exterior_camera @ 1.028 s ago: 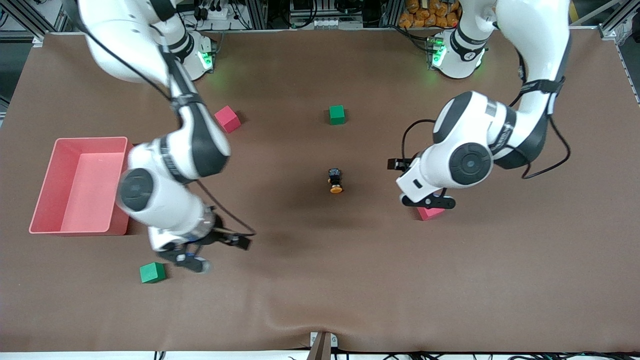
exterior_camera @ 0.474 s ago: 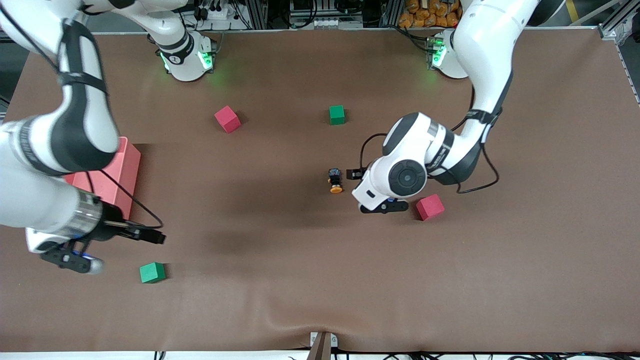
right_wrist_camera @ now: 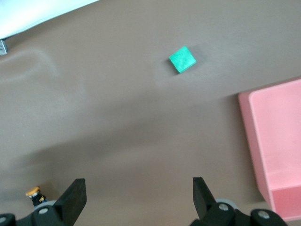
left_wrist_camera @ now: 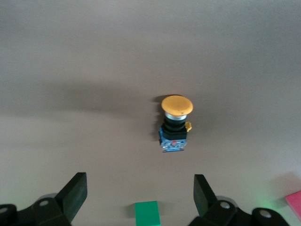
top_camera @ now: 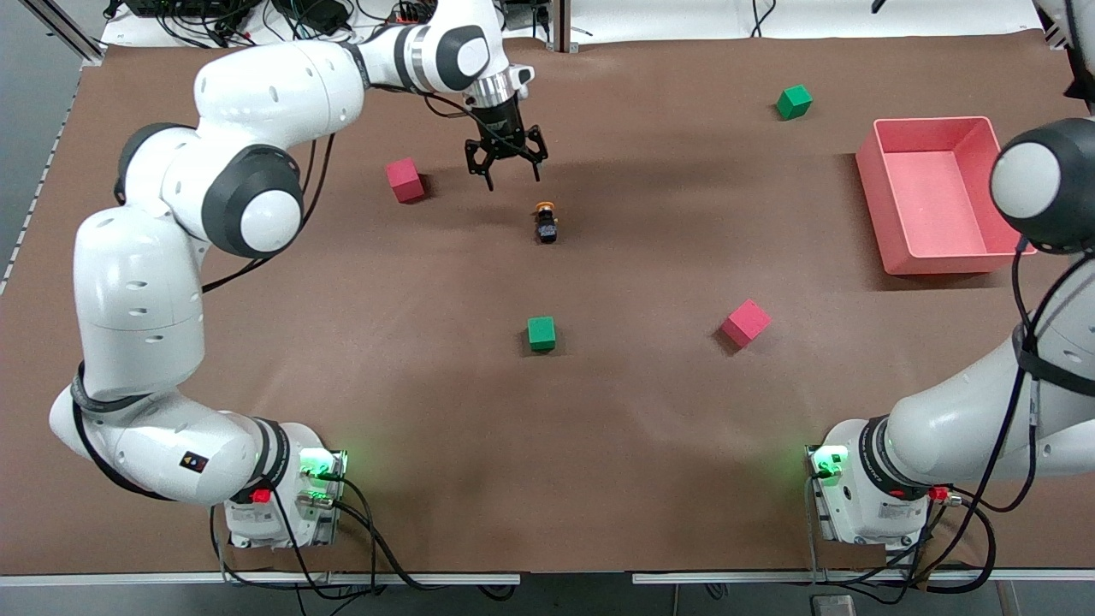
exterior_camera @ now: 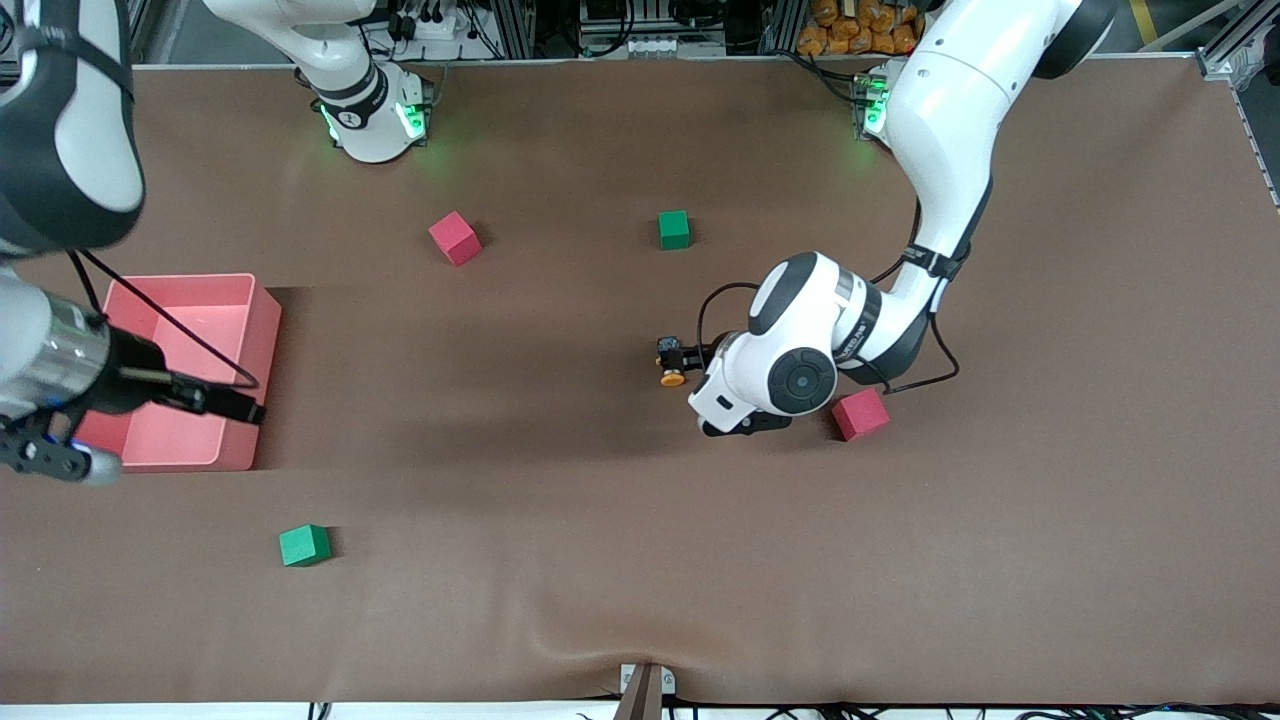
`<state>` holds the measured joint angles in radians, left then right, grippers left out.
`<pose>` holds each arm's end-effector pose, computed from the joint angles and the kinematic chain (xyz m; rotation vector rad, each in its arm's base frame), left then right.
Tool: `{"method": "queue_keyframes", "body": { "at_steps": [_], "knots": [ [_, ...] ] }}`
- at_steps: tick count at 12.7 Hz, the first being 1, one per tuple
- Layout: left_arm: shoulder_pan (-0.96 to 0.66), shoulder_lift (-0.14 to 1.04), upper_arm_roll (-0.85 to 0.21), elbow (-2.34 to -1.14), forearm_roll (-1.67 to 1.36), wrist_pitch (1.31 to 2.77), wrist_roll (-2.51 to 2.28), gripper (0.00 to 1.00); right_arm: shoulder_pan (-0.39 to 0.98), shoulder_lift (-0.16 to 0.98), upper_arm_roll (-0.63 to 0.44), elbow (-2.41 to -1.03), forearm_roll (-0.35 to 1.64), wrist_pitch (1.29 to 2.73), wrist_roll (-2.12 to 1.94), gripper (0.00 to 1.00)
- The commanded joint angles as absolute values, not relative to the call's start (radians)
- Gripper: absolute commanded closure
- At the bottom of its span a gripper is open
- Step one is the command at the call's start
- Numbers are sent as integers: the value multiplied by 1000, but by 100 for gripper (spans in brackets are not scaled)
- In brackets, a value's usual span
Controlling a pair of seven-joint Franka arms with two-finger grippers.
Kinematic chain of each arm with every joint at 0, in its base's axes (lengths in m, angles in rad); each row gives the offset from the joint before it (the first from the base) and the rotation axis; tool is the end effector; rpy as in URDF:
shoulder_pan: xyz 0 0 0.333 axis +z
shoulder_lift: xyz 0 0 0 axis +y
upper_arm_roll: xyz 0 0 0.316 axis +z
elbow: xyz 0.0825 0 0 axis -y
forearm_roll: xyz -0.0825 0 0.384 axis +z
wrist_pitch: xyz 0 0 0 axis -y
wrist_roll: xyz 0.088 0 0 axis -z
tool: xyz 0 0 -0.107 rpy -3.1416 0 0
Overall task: Place and upright button with both arms
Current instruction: 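Grasp the button with the left gripper while the right gripper withdraws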
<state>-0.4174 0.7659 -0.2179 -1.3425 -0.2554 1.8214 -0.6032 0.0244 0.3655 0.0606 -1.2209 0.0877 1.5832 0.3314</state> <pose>0.5760 -0.4111 0.2649 2.8991 0.1530 -0.6636 0.6602 0.0578 0.5688 -3.0109 0.3807 0.0379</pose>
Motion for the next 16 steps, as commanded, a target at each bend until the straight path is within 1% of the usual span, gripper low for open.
{"method": "queue_keyframes", "body": {
  "at_steps": [1, 3, 5, 8, 9, 12, 14, 16],
  "knots": [
    [-462, 833, -207, -1261, -270, 1842, -644, 0, 0, 137, 107, -1475, 41, 1621, 347, 0],
    [-471, 854, -209, -1259, -275, 1876, -655, 0, -14, 45, 107, -1572, 43, 1658, 342, 0],
    [-491, 874, -209, -1259, -276, 1896, -657, 0, -21, 29, 107, -1582, 44, 1654, 330, 0],
    [-505, 900, -207, -1261, -276, 1917, -658, 2, -31, -29, 101, -1621, 48, 1641, 286, 0],
    [-506, 905, -207, -1261, -275, 1917, -658, 3, -34, -38, 101, -1623, 48, 1622, 285, 0],
    [-515, 925, -206, -1262, -275, 1933, -658, 6, -44, -31, 100, -1615, 51, 1625, 276, 0],
    [-520, 934, -204, -1262, -275, 1937, -663, 9, -43, -38, 100, -1624, 51, 1614, 267, 0],
    [-522, 940, -204, -1267, -273, 1937, -664, 11, -44, -6, 98, -1594, 40, 1611, 209, 0]
  ]
}}
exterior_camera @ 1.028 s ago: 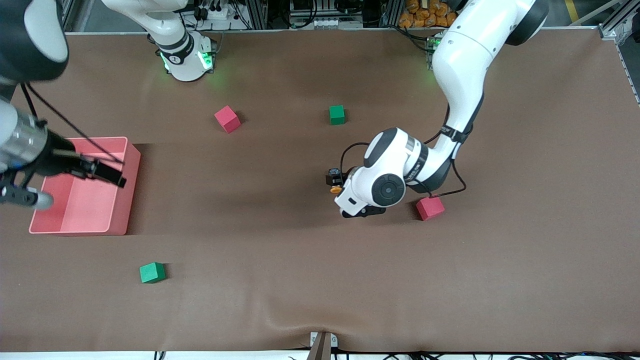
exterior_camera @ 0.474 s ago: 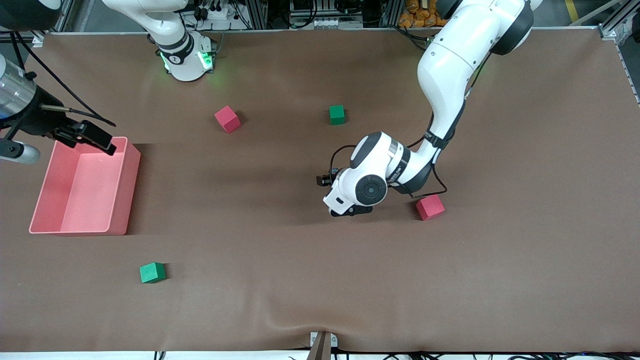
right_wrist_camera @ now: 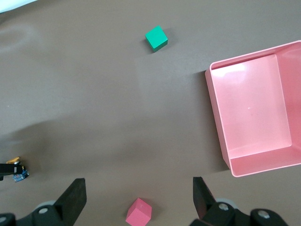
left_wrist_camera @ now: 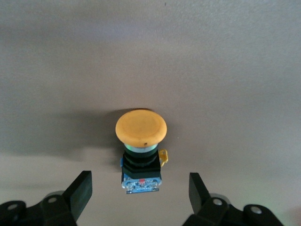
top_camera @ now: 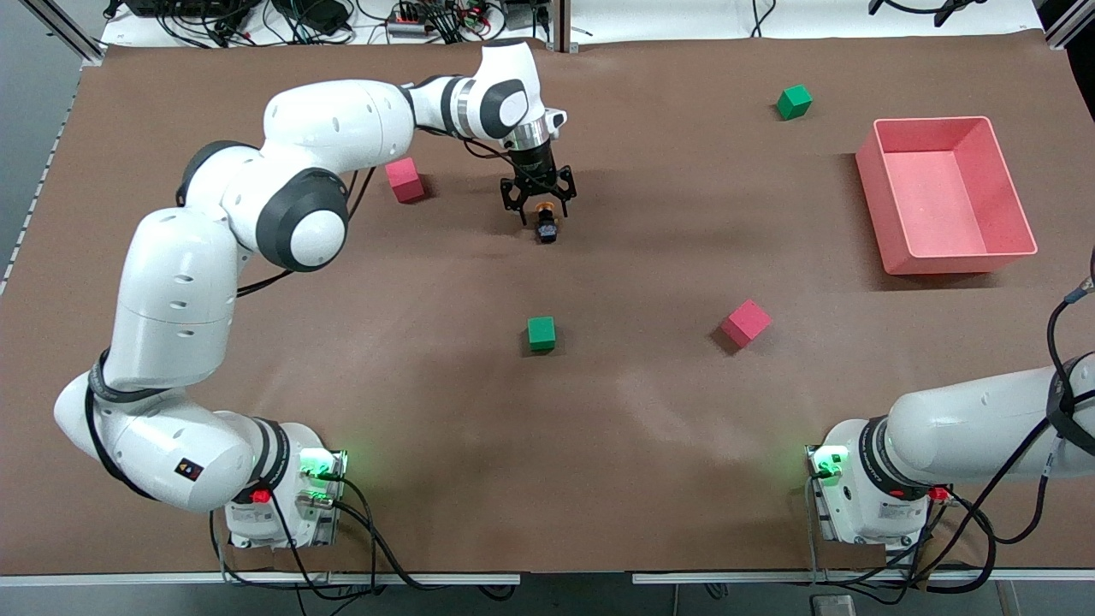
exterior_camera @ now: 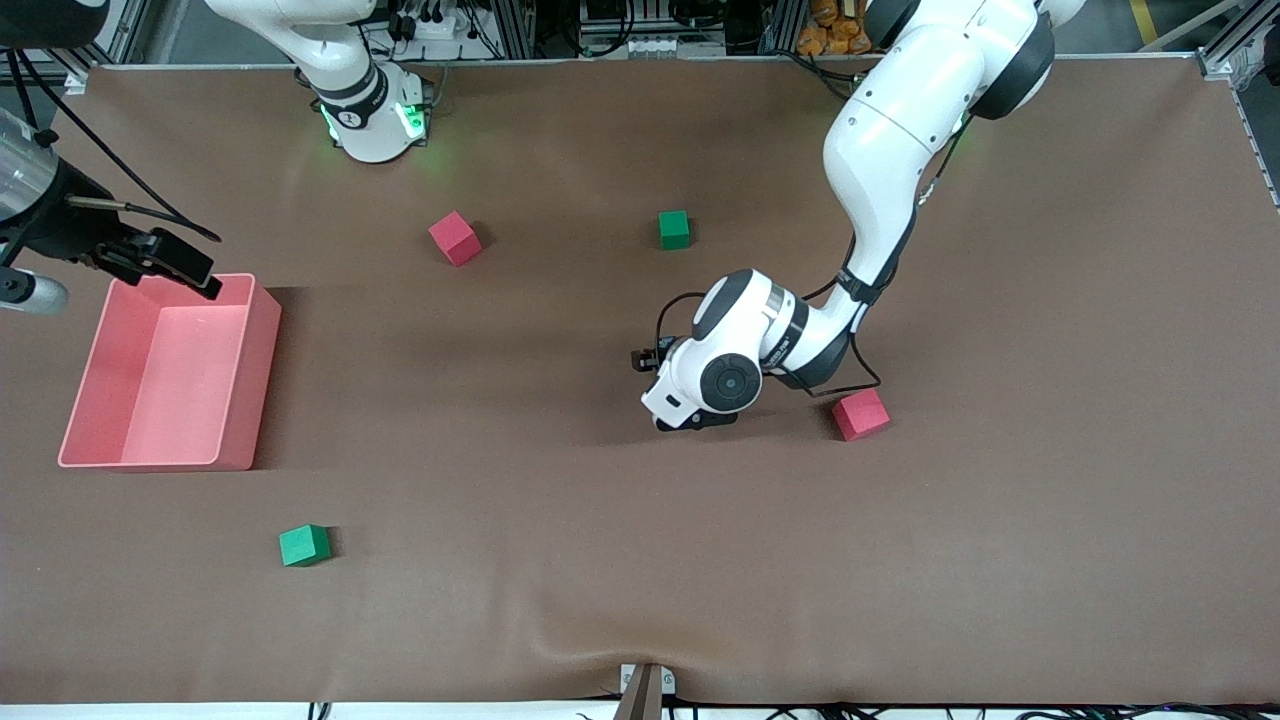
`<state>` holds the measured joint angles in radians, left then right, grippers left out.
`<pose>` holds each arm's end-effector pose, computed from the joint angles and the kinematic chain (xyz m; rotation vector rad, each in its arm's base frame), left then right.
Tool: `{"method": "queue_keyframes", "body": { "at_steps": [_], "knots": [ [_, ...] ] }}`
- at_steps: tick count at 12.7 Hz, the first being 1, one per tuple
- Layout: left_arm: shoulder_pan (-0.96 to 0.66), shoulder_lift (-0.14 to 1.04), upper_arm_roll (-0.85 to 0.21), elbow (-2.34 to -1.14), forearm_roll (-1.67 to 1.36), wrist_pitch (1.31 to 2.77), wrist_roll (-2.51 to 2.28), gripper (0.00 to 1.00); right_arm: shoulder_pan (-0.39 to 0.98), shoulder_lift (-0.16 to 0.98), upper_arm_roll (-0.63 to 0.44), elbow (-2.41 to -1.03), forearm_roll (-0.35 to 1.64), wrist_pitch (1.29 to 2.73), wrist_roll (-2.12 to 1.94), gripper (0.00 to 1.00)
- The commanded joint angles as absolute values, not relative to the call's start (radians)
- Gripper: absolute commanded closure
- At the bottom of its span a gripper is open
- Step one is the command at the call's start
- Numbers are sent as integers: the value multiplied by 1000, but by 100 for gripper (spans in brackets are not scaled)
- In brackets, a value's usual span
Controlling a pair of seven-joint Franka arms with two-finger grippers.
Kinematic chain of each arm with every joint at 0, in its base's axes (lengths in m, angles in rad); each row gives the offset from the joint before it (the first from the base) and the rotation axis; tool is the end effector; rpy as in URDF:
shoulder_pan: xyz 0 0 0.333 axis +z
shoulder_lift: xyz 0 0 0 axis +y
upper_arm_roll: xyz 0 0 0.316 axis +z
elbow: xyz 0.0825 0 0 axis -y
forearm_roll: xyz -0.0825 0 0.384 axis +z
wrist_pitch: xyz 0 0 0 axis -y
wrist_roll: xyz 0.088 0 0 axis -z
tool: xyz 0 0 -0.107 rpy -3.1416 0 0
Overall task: Place and upright button with both arms
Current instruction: 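Grasp the button with the left gripper while the right gripper withdraws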
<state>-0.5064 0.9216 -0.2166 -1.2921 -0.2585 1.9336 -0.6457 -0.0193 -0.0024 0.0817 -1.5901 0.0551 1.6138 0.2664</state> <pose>0.5491 -0.4625 0.1823 2.9064 0.1597 -0.6848 0.5564 0.0405 0.6207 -3.0668 0.3165 -0.0258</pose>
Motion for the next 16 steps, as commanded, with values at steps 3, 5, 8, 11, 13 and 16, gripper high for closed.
{"method": "queue_keyframes", "body": {
  "at_steps": [3, 5, 8, 11, 13, 16],
  "knots": [
    [-523, 946, -202, -1270, -268, 1936, -664, 17, -44, 32, 101, -1545, 12, 1539, 195, 0],
    [-529, 951, -202, -1272, -267, 1936, -664, 21, -32, 26, 109, -1481, -3, 1514, 190, 0],
    [-529, 956, -202, -1272, -265, 1934, -663, 27, -25, 40, 107, -1460, -3, 1473, 189, 0],
    [-529, 956, -202, -1272, -264, 1934, -660, 46, 20, 75, 110, -1466, -41, 1482, 198, 0],
    [-526, 956, -202, -1270, -264, 1934, -660, 69, 15, 58, 112, -1463, -40, 1485, 192, 0],
    [-529, 942, -201, -1269, -265, 1940, -710, 100, -12, 41, 110, -1462, -31, 1494, 181, 0]
  ]
}}
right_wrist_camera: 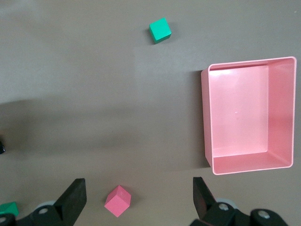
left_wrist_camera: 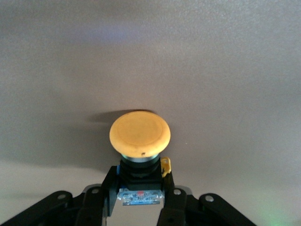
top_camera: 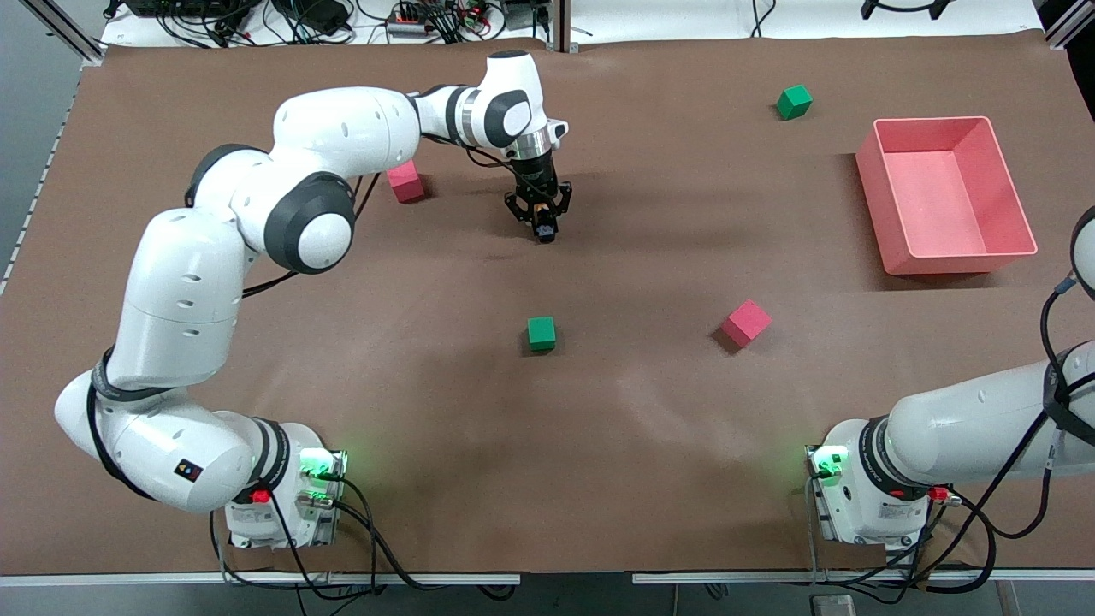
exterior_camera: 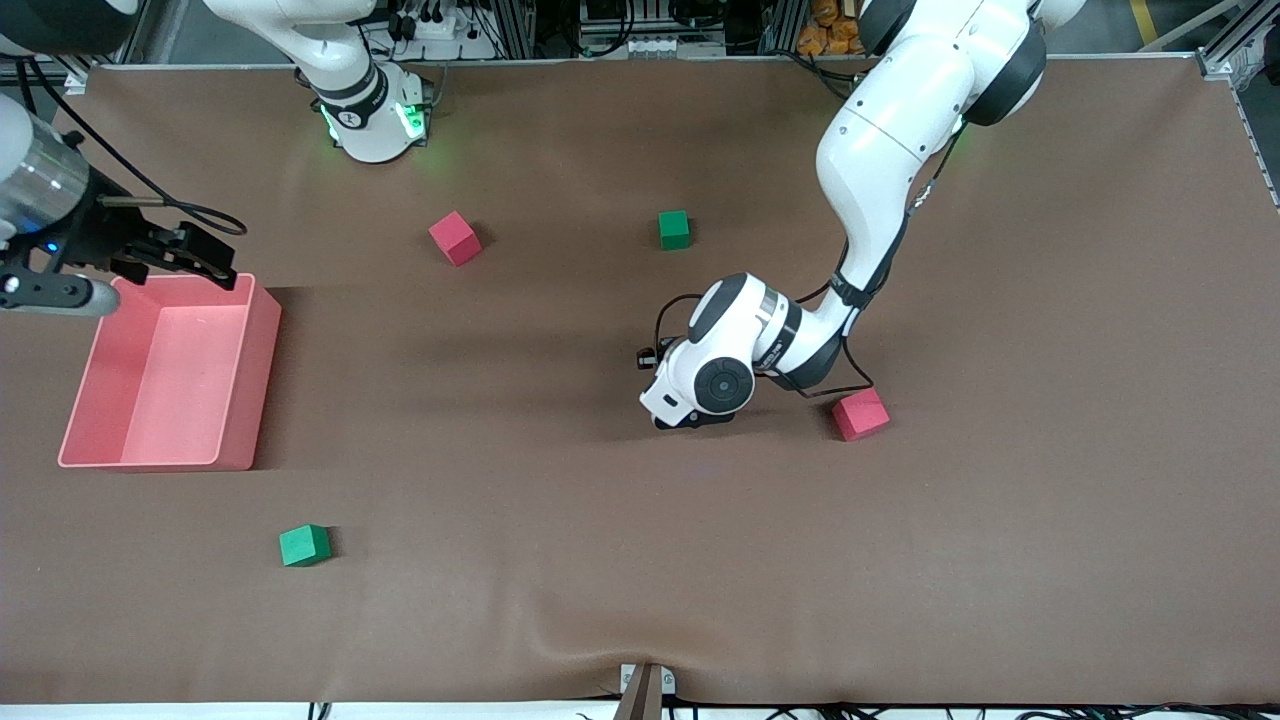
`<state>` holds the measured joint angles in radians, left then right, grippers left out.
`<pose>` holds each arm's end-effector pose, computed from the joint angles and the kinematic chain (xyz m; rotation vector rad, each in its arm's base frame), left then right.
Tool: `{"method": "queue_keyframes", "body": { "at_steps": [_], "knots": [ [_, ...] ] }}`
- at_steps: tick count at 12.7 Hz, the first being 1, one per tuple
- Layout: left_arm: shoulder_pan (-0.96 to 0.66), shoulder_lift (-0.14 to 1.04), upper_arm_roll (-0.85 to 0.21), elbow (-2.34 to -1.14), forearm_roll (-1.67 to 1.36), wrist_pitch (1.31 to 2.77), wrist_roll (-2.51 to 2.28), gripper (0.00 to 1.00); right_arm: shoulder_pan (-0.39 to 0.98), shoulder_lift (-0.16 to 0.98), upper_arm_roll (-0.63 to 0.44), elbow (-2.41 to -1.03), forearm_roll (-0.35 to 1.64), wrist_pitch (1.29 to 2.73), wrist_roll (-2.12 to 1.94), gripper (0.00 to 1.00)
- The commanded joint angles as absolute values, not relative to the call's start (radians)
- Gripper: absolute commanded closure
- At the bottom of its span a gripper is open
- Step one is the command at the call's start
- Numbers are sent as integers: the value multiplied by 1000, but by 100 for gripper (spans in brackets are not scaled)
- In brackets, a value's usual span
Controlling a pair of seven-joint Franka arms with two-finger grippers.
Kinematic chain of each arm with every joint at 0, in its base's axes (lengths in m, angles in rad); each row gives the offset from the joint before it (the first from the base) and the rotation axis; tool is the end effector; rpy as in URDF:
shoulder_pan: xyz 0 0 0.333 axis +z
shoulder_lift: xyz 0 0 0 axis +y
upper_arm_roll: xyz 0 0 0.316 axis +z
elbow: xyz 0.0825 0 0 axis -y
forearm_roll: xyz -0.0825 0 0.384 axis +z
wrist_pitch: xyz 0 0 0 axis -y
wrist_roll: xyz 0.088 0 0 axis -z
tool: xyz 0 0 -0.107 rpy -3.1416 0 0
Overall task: Place and upright button with both arms
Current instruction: 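Turn the button upright with the left gripper and lower it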
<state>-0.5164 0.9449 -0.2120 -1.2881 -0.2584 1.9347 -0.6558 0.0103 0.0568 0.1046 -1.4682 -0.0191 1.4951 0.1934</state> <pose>0.5440 -0.4647 0.1671 2.9163 0.1718 -0.7099 0.5615 0.0607 0.6344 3.1213 -0.1245 -0.0425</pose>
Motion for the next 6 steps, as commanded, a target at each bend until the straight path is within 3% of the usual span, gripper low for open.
{"method": "queue_keyframes", "body": {
  "at_steps": [1, 6],
  "knots": [
    [-554, 937, -195, -1264, -261, 1960, -765, 100, -12, 37, 107, -1462, -29, 1496, 181, 0],
    [-699, 862, -77, -1264, -204, 2064, -992, 100, -12, 35, 100, -1471, 15, 1549, 181, 0]
  ]
}}
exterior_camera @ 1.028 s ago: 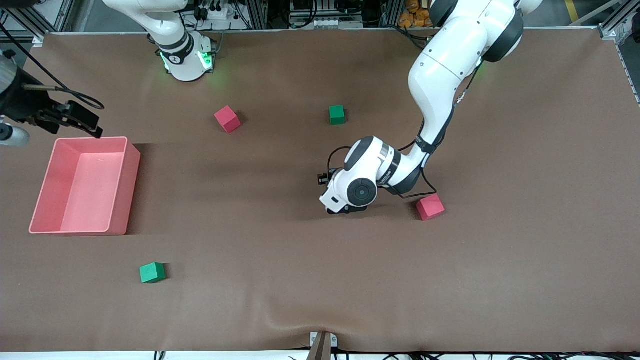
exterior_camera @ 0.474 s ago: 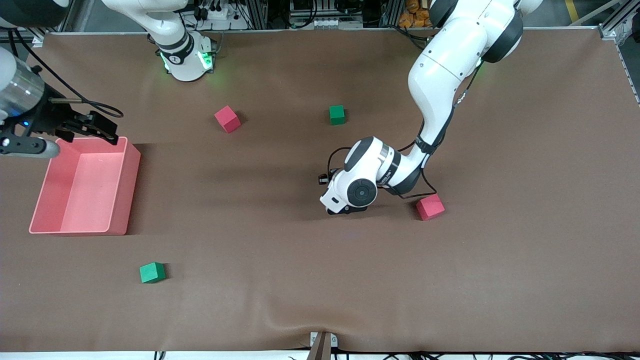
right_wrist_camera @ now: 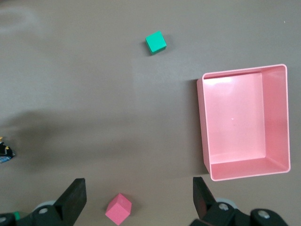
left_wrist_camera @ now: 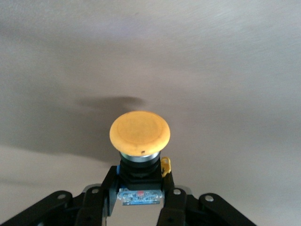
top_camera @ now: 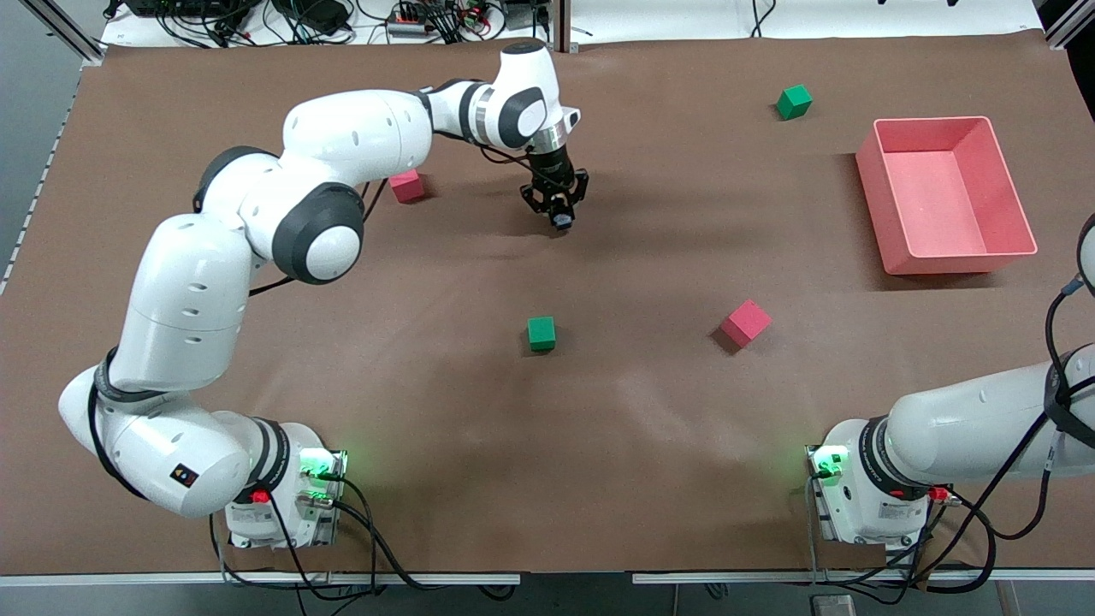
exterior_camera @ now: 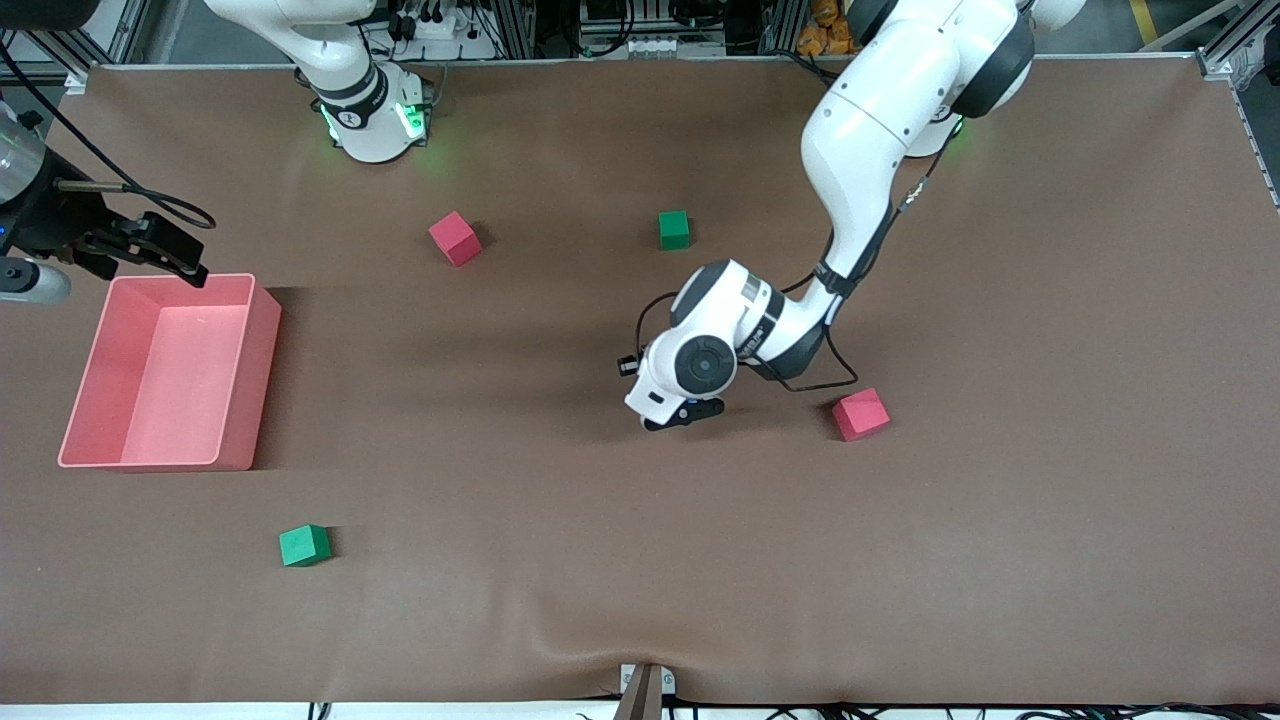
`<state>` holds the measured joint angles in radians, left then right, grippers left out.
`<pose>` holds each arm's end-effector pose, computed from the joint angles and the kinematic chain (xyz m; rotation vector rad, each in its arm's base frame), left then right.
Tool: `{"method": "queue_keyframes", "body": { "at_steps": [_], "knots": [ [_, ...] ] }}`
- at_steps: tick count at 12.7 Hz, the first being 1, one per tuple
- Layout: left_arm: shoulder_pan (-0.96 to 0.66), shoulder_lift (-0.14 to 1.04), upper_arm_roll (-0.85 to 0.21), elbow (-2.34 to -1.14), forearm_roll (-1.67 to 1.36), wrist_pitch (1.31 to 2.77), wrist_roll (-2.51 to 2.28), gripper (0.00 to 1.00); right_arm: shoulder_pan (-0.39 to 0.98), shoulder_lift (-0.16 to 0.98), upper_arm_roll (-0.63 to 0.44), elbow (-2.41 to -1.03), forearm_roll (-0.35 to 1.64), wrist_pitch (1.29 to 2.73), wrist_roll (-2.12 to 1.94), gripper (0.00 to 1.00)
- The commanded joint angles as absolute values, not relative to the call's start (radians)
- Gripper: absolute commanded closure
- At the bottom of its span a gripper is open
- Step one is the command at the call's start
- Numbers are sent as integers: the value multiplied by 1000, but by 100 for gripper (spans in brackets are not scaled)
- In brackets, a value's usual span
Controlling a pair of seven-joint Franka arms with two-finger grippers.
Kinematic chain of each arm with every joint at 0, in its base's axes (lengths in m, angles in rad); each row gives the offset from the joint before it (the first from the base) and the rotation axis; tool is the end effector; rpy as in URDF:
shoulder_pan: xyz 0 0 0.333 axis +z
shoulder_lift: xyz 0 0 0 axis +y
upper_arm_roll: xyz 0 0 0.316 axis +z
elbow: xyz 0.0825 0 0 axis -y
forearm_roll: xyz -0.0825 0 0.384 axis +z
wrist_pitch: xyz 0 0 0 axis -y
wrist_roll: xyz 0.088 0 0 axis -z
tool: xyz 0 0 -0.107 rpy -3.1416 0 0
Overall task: Place and upright button with both arms
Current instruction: 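Turn the button upright with the left gripper and lower it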
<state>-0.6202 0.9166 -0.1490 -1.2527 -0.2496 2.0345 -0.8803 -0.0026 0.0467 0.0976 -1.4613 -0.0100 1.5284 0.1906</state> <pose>0.5407 -0.5050 0.2018 2.9337 0.4265 -0.4996 0.5630 0.0510 0.6462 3.1353 -0.1511 0.0332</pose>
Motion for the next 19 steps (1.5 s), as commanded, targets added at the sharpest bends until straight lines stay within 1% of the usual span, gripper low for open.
{"method": "queue_keyframes", "body": {
  "at_steps": [1, 4, 6, 8, 12, 19],
  "knots": [
    [-747, 851, -25, -1262, -172, 2071, -1064, 100, -14, 37, 100, -1470, 15, 1554, 172, 0],
    [-860, 824, 85, -1262, -144, 2106, -1155, 100, -18, 37, 98, -1471, 15, 1555, 160, 0],
    [-967, 830, 190, -1262, -103, 2156, -1257, 100, -24, 37, 98, -1471, 15, 1560, 160, 0],
    [-1063, 842, 256, -1266, -7, 2201, -1317, 100, -37, 35, 98, -1471, 15, 1559, 155, 0],
    [-1137, 894, 259, -1267, 327, 2272, -1497, 100, -35, 37, 98, -1471, 15, 1563, 153, 0],
    [-1167, 965, 259, -1269, 793, 2390, -1854, 100, -35, 35, 100, -1471, 14, 1560, 138, 0]
  ]
}}
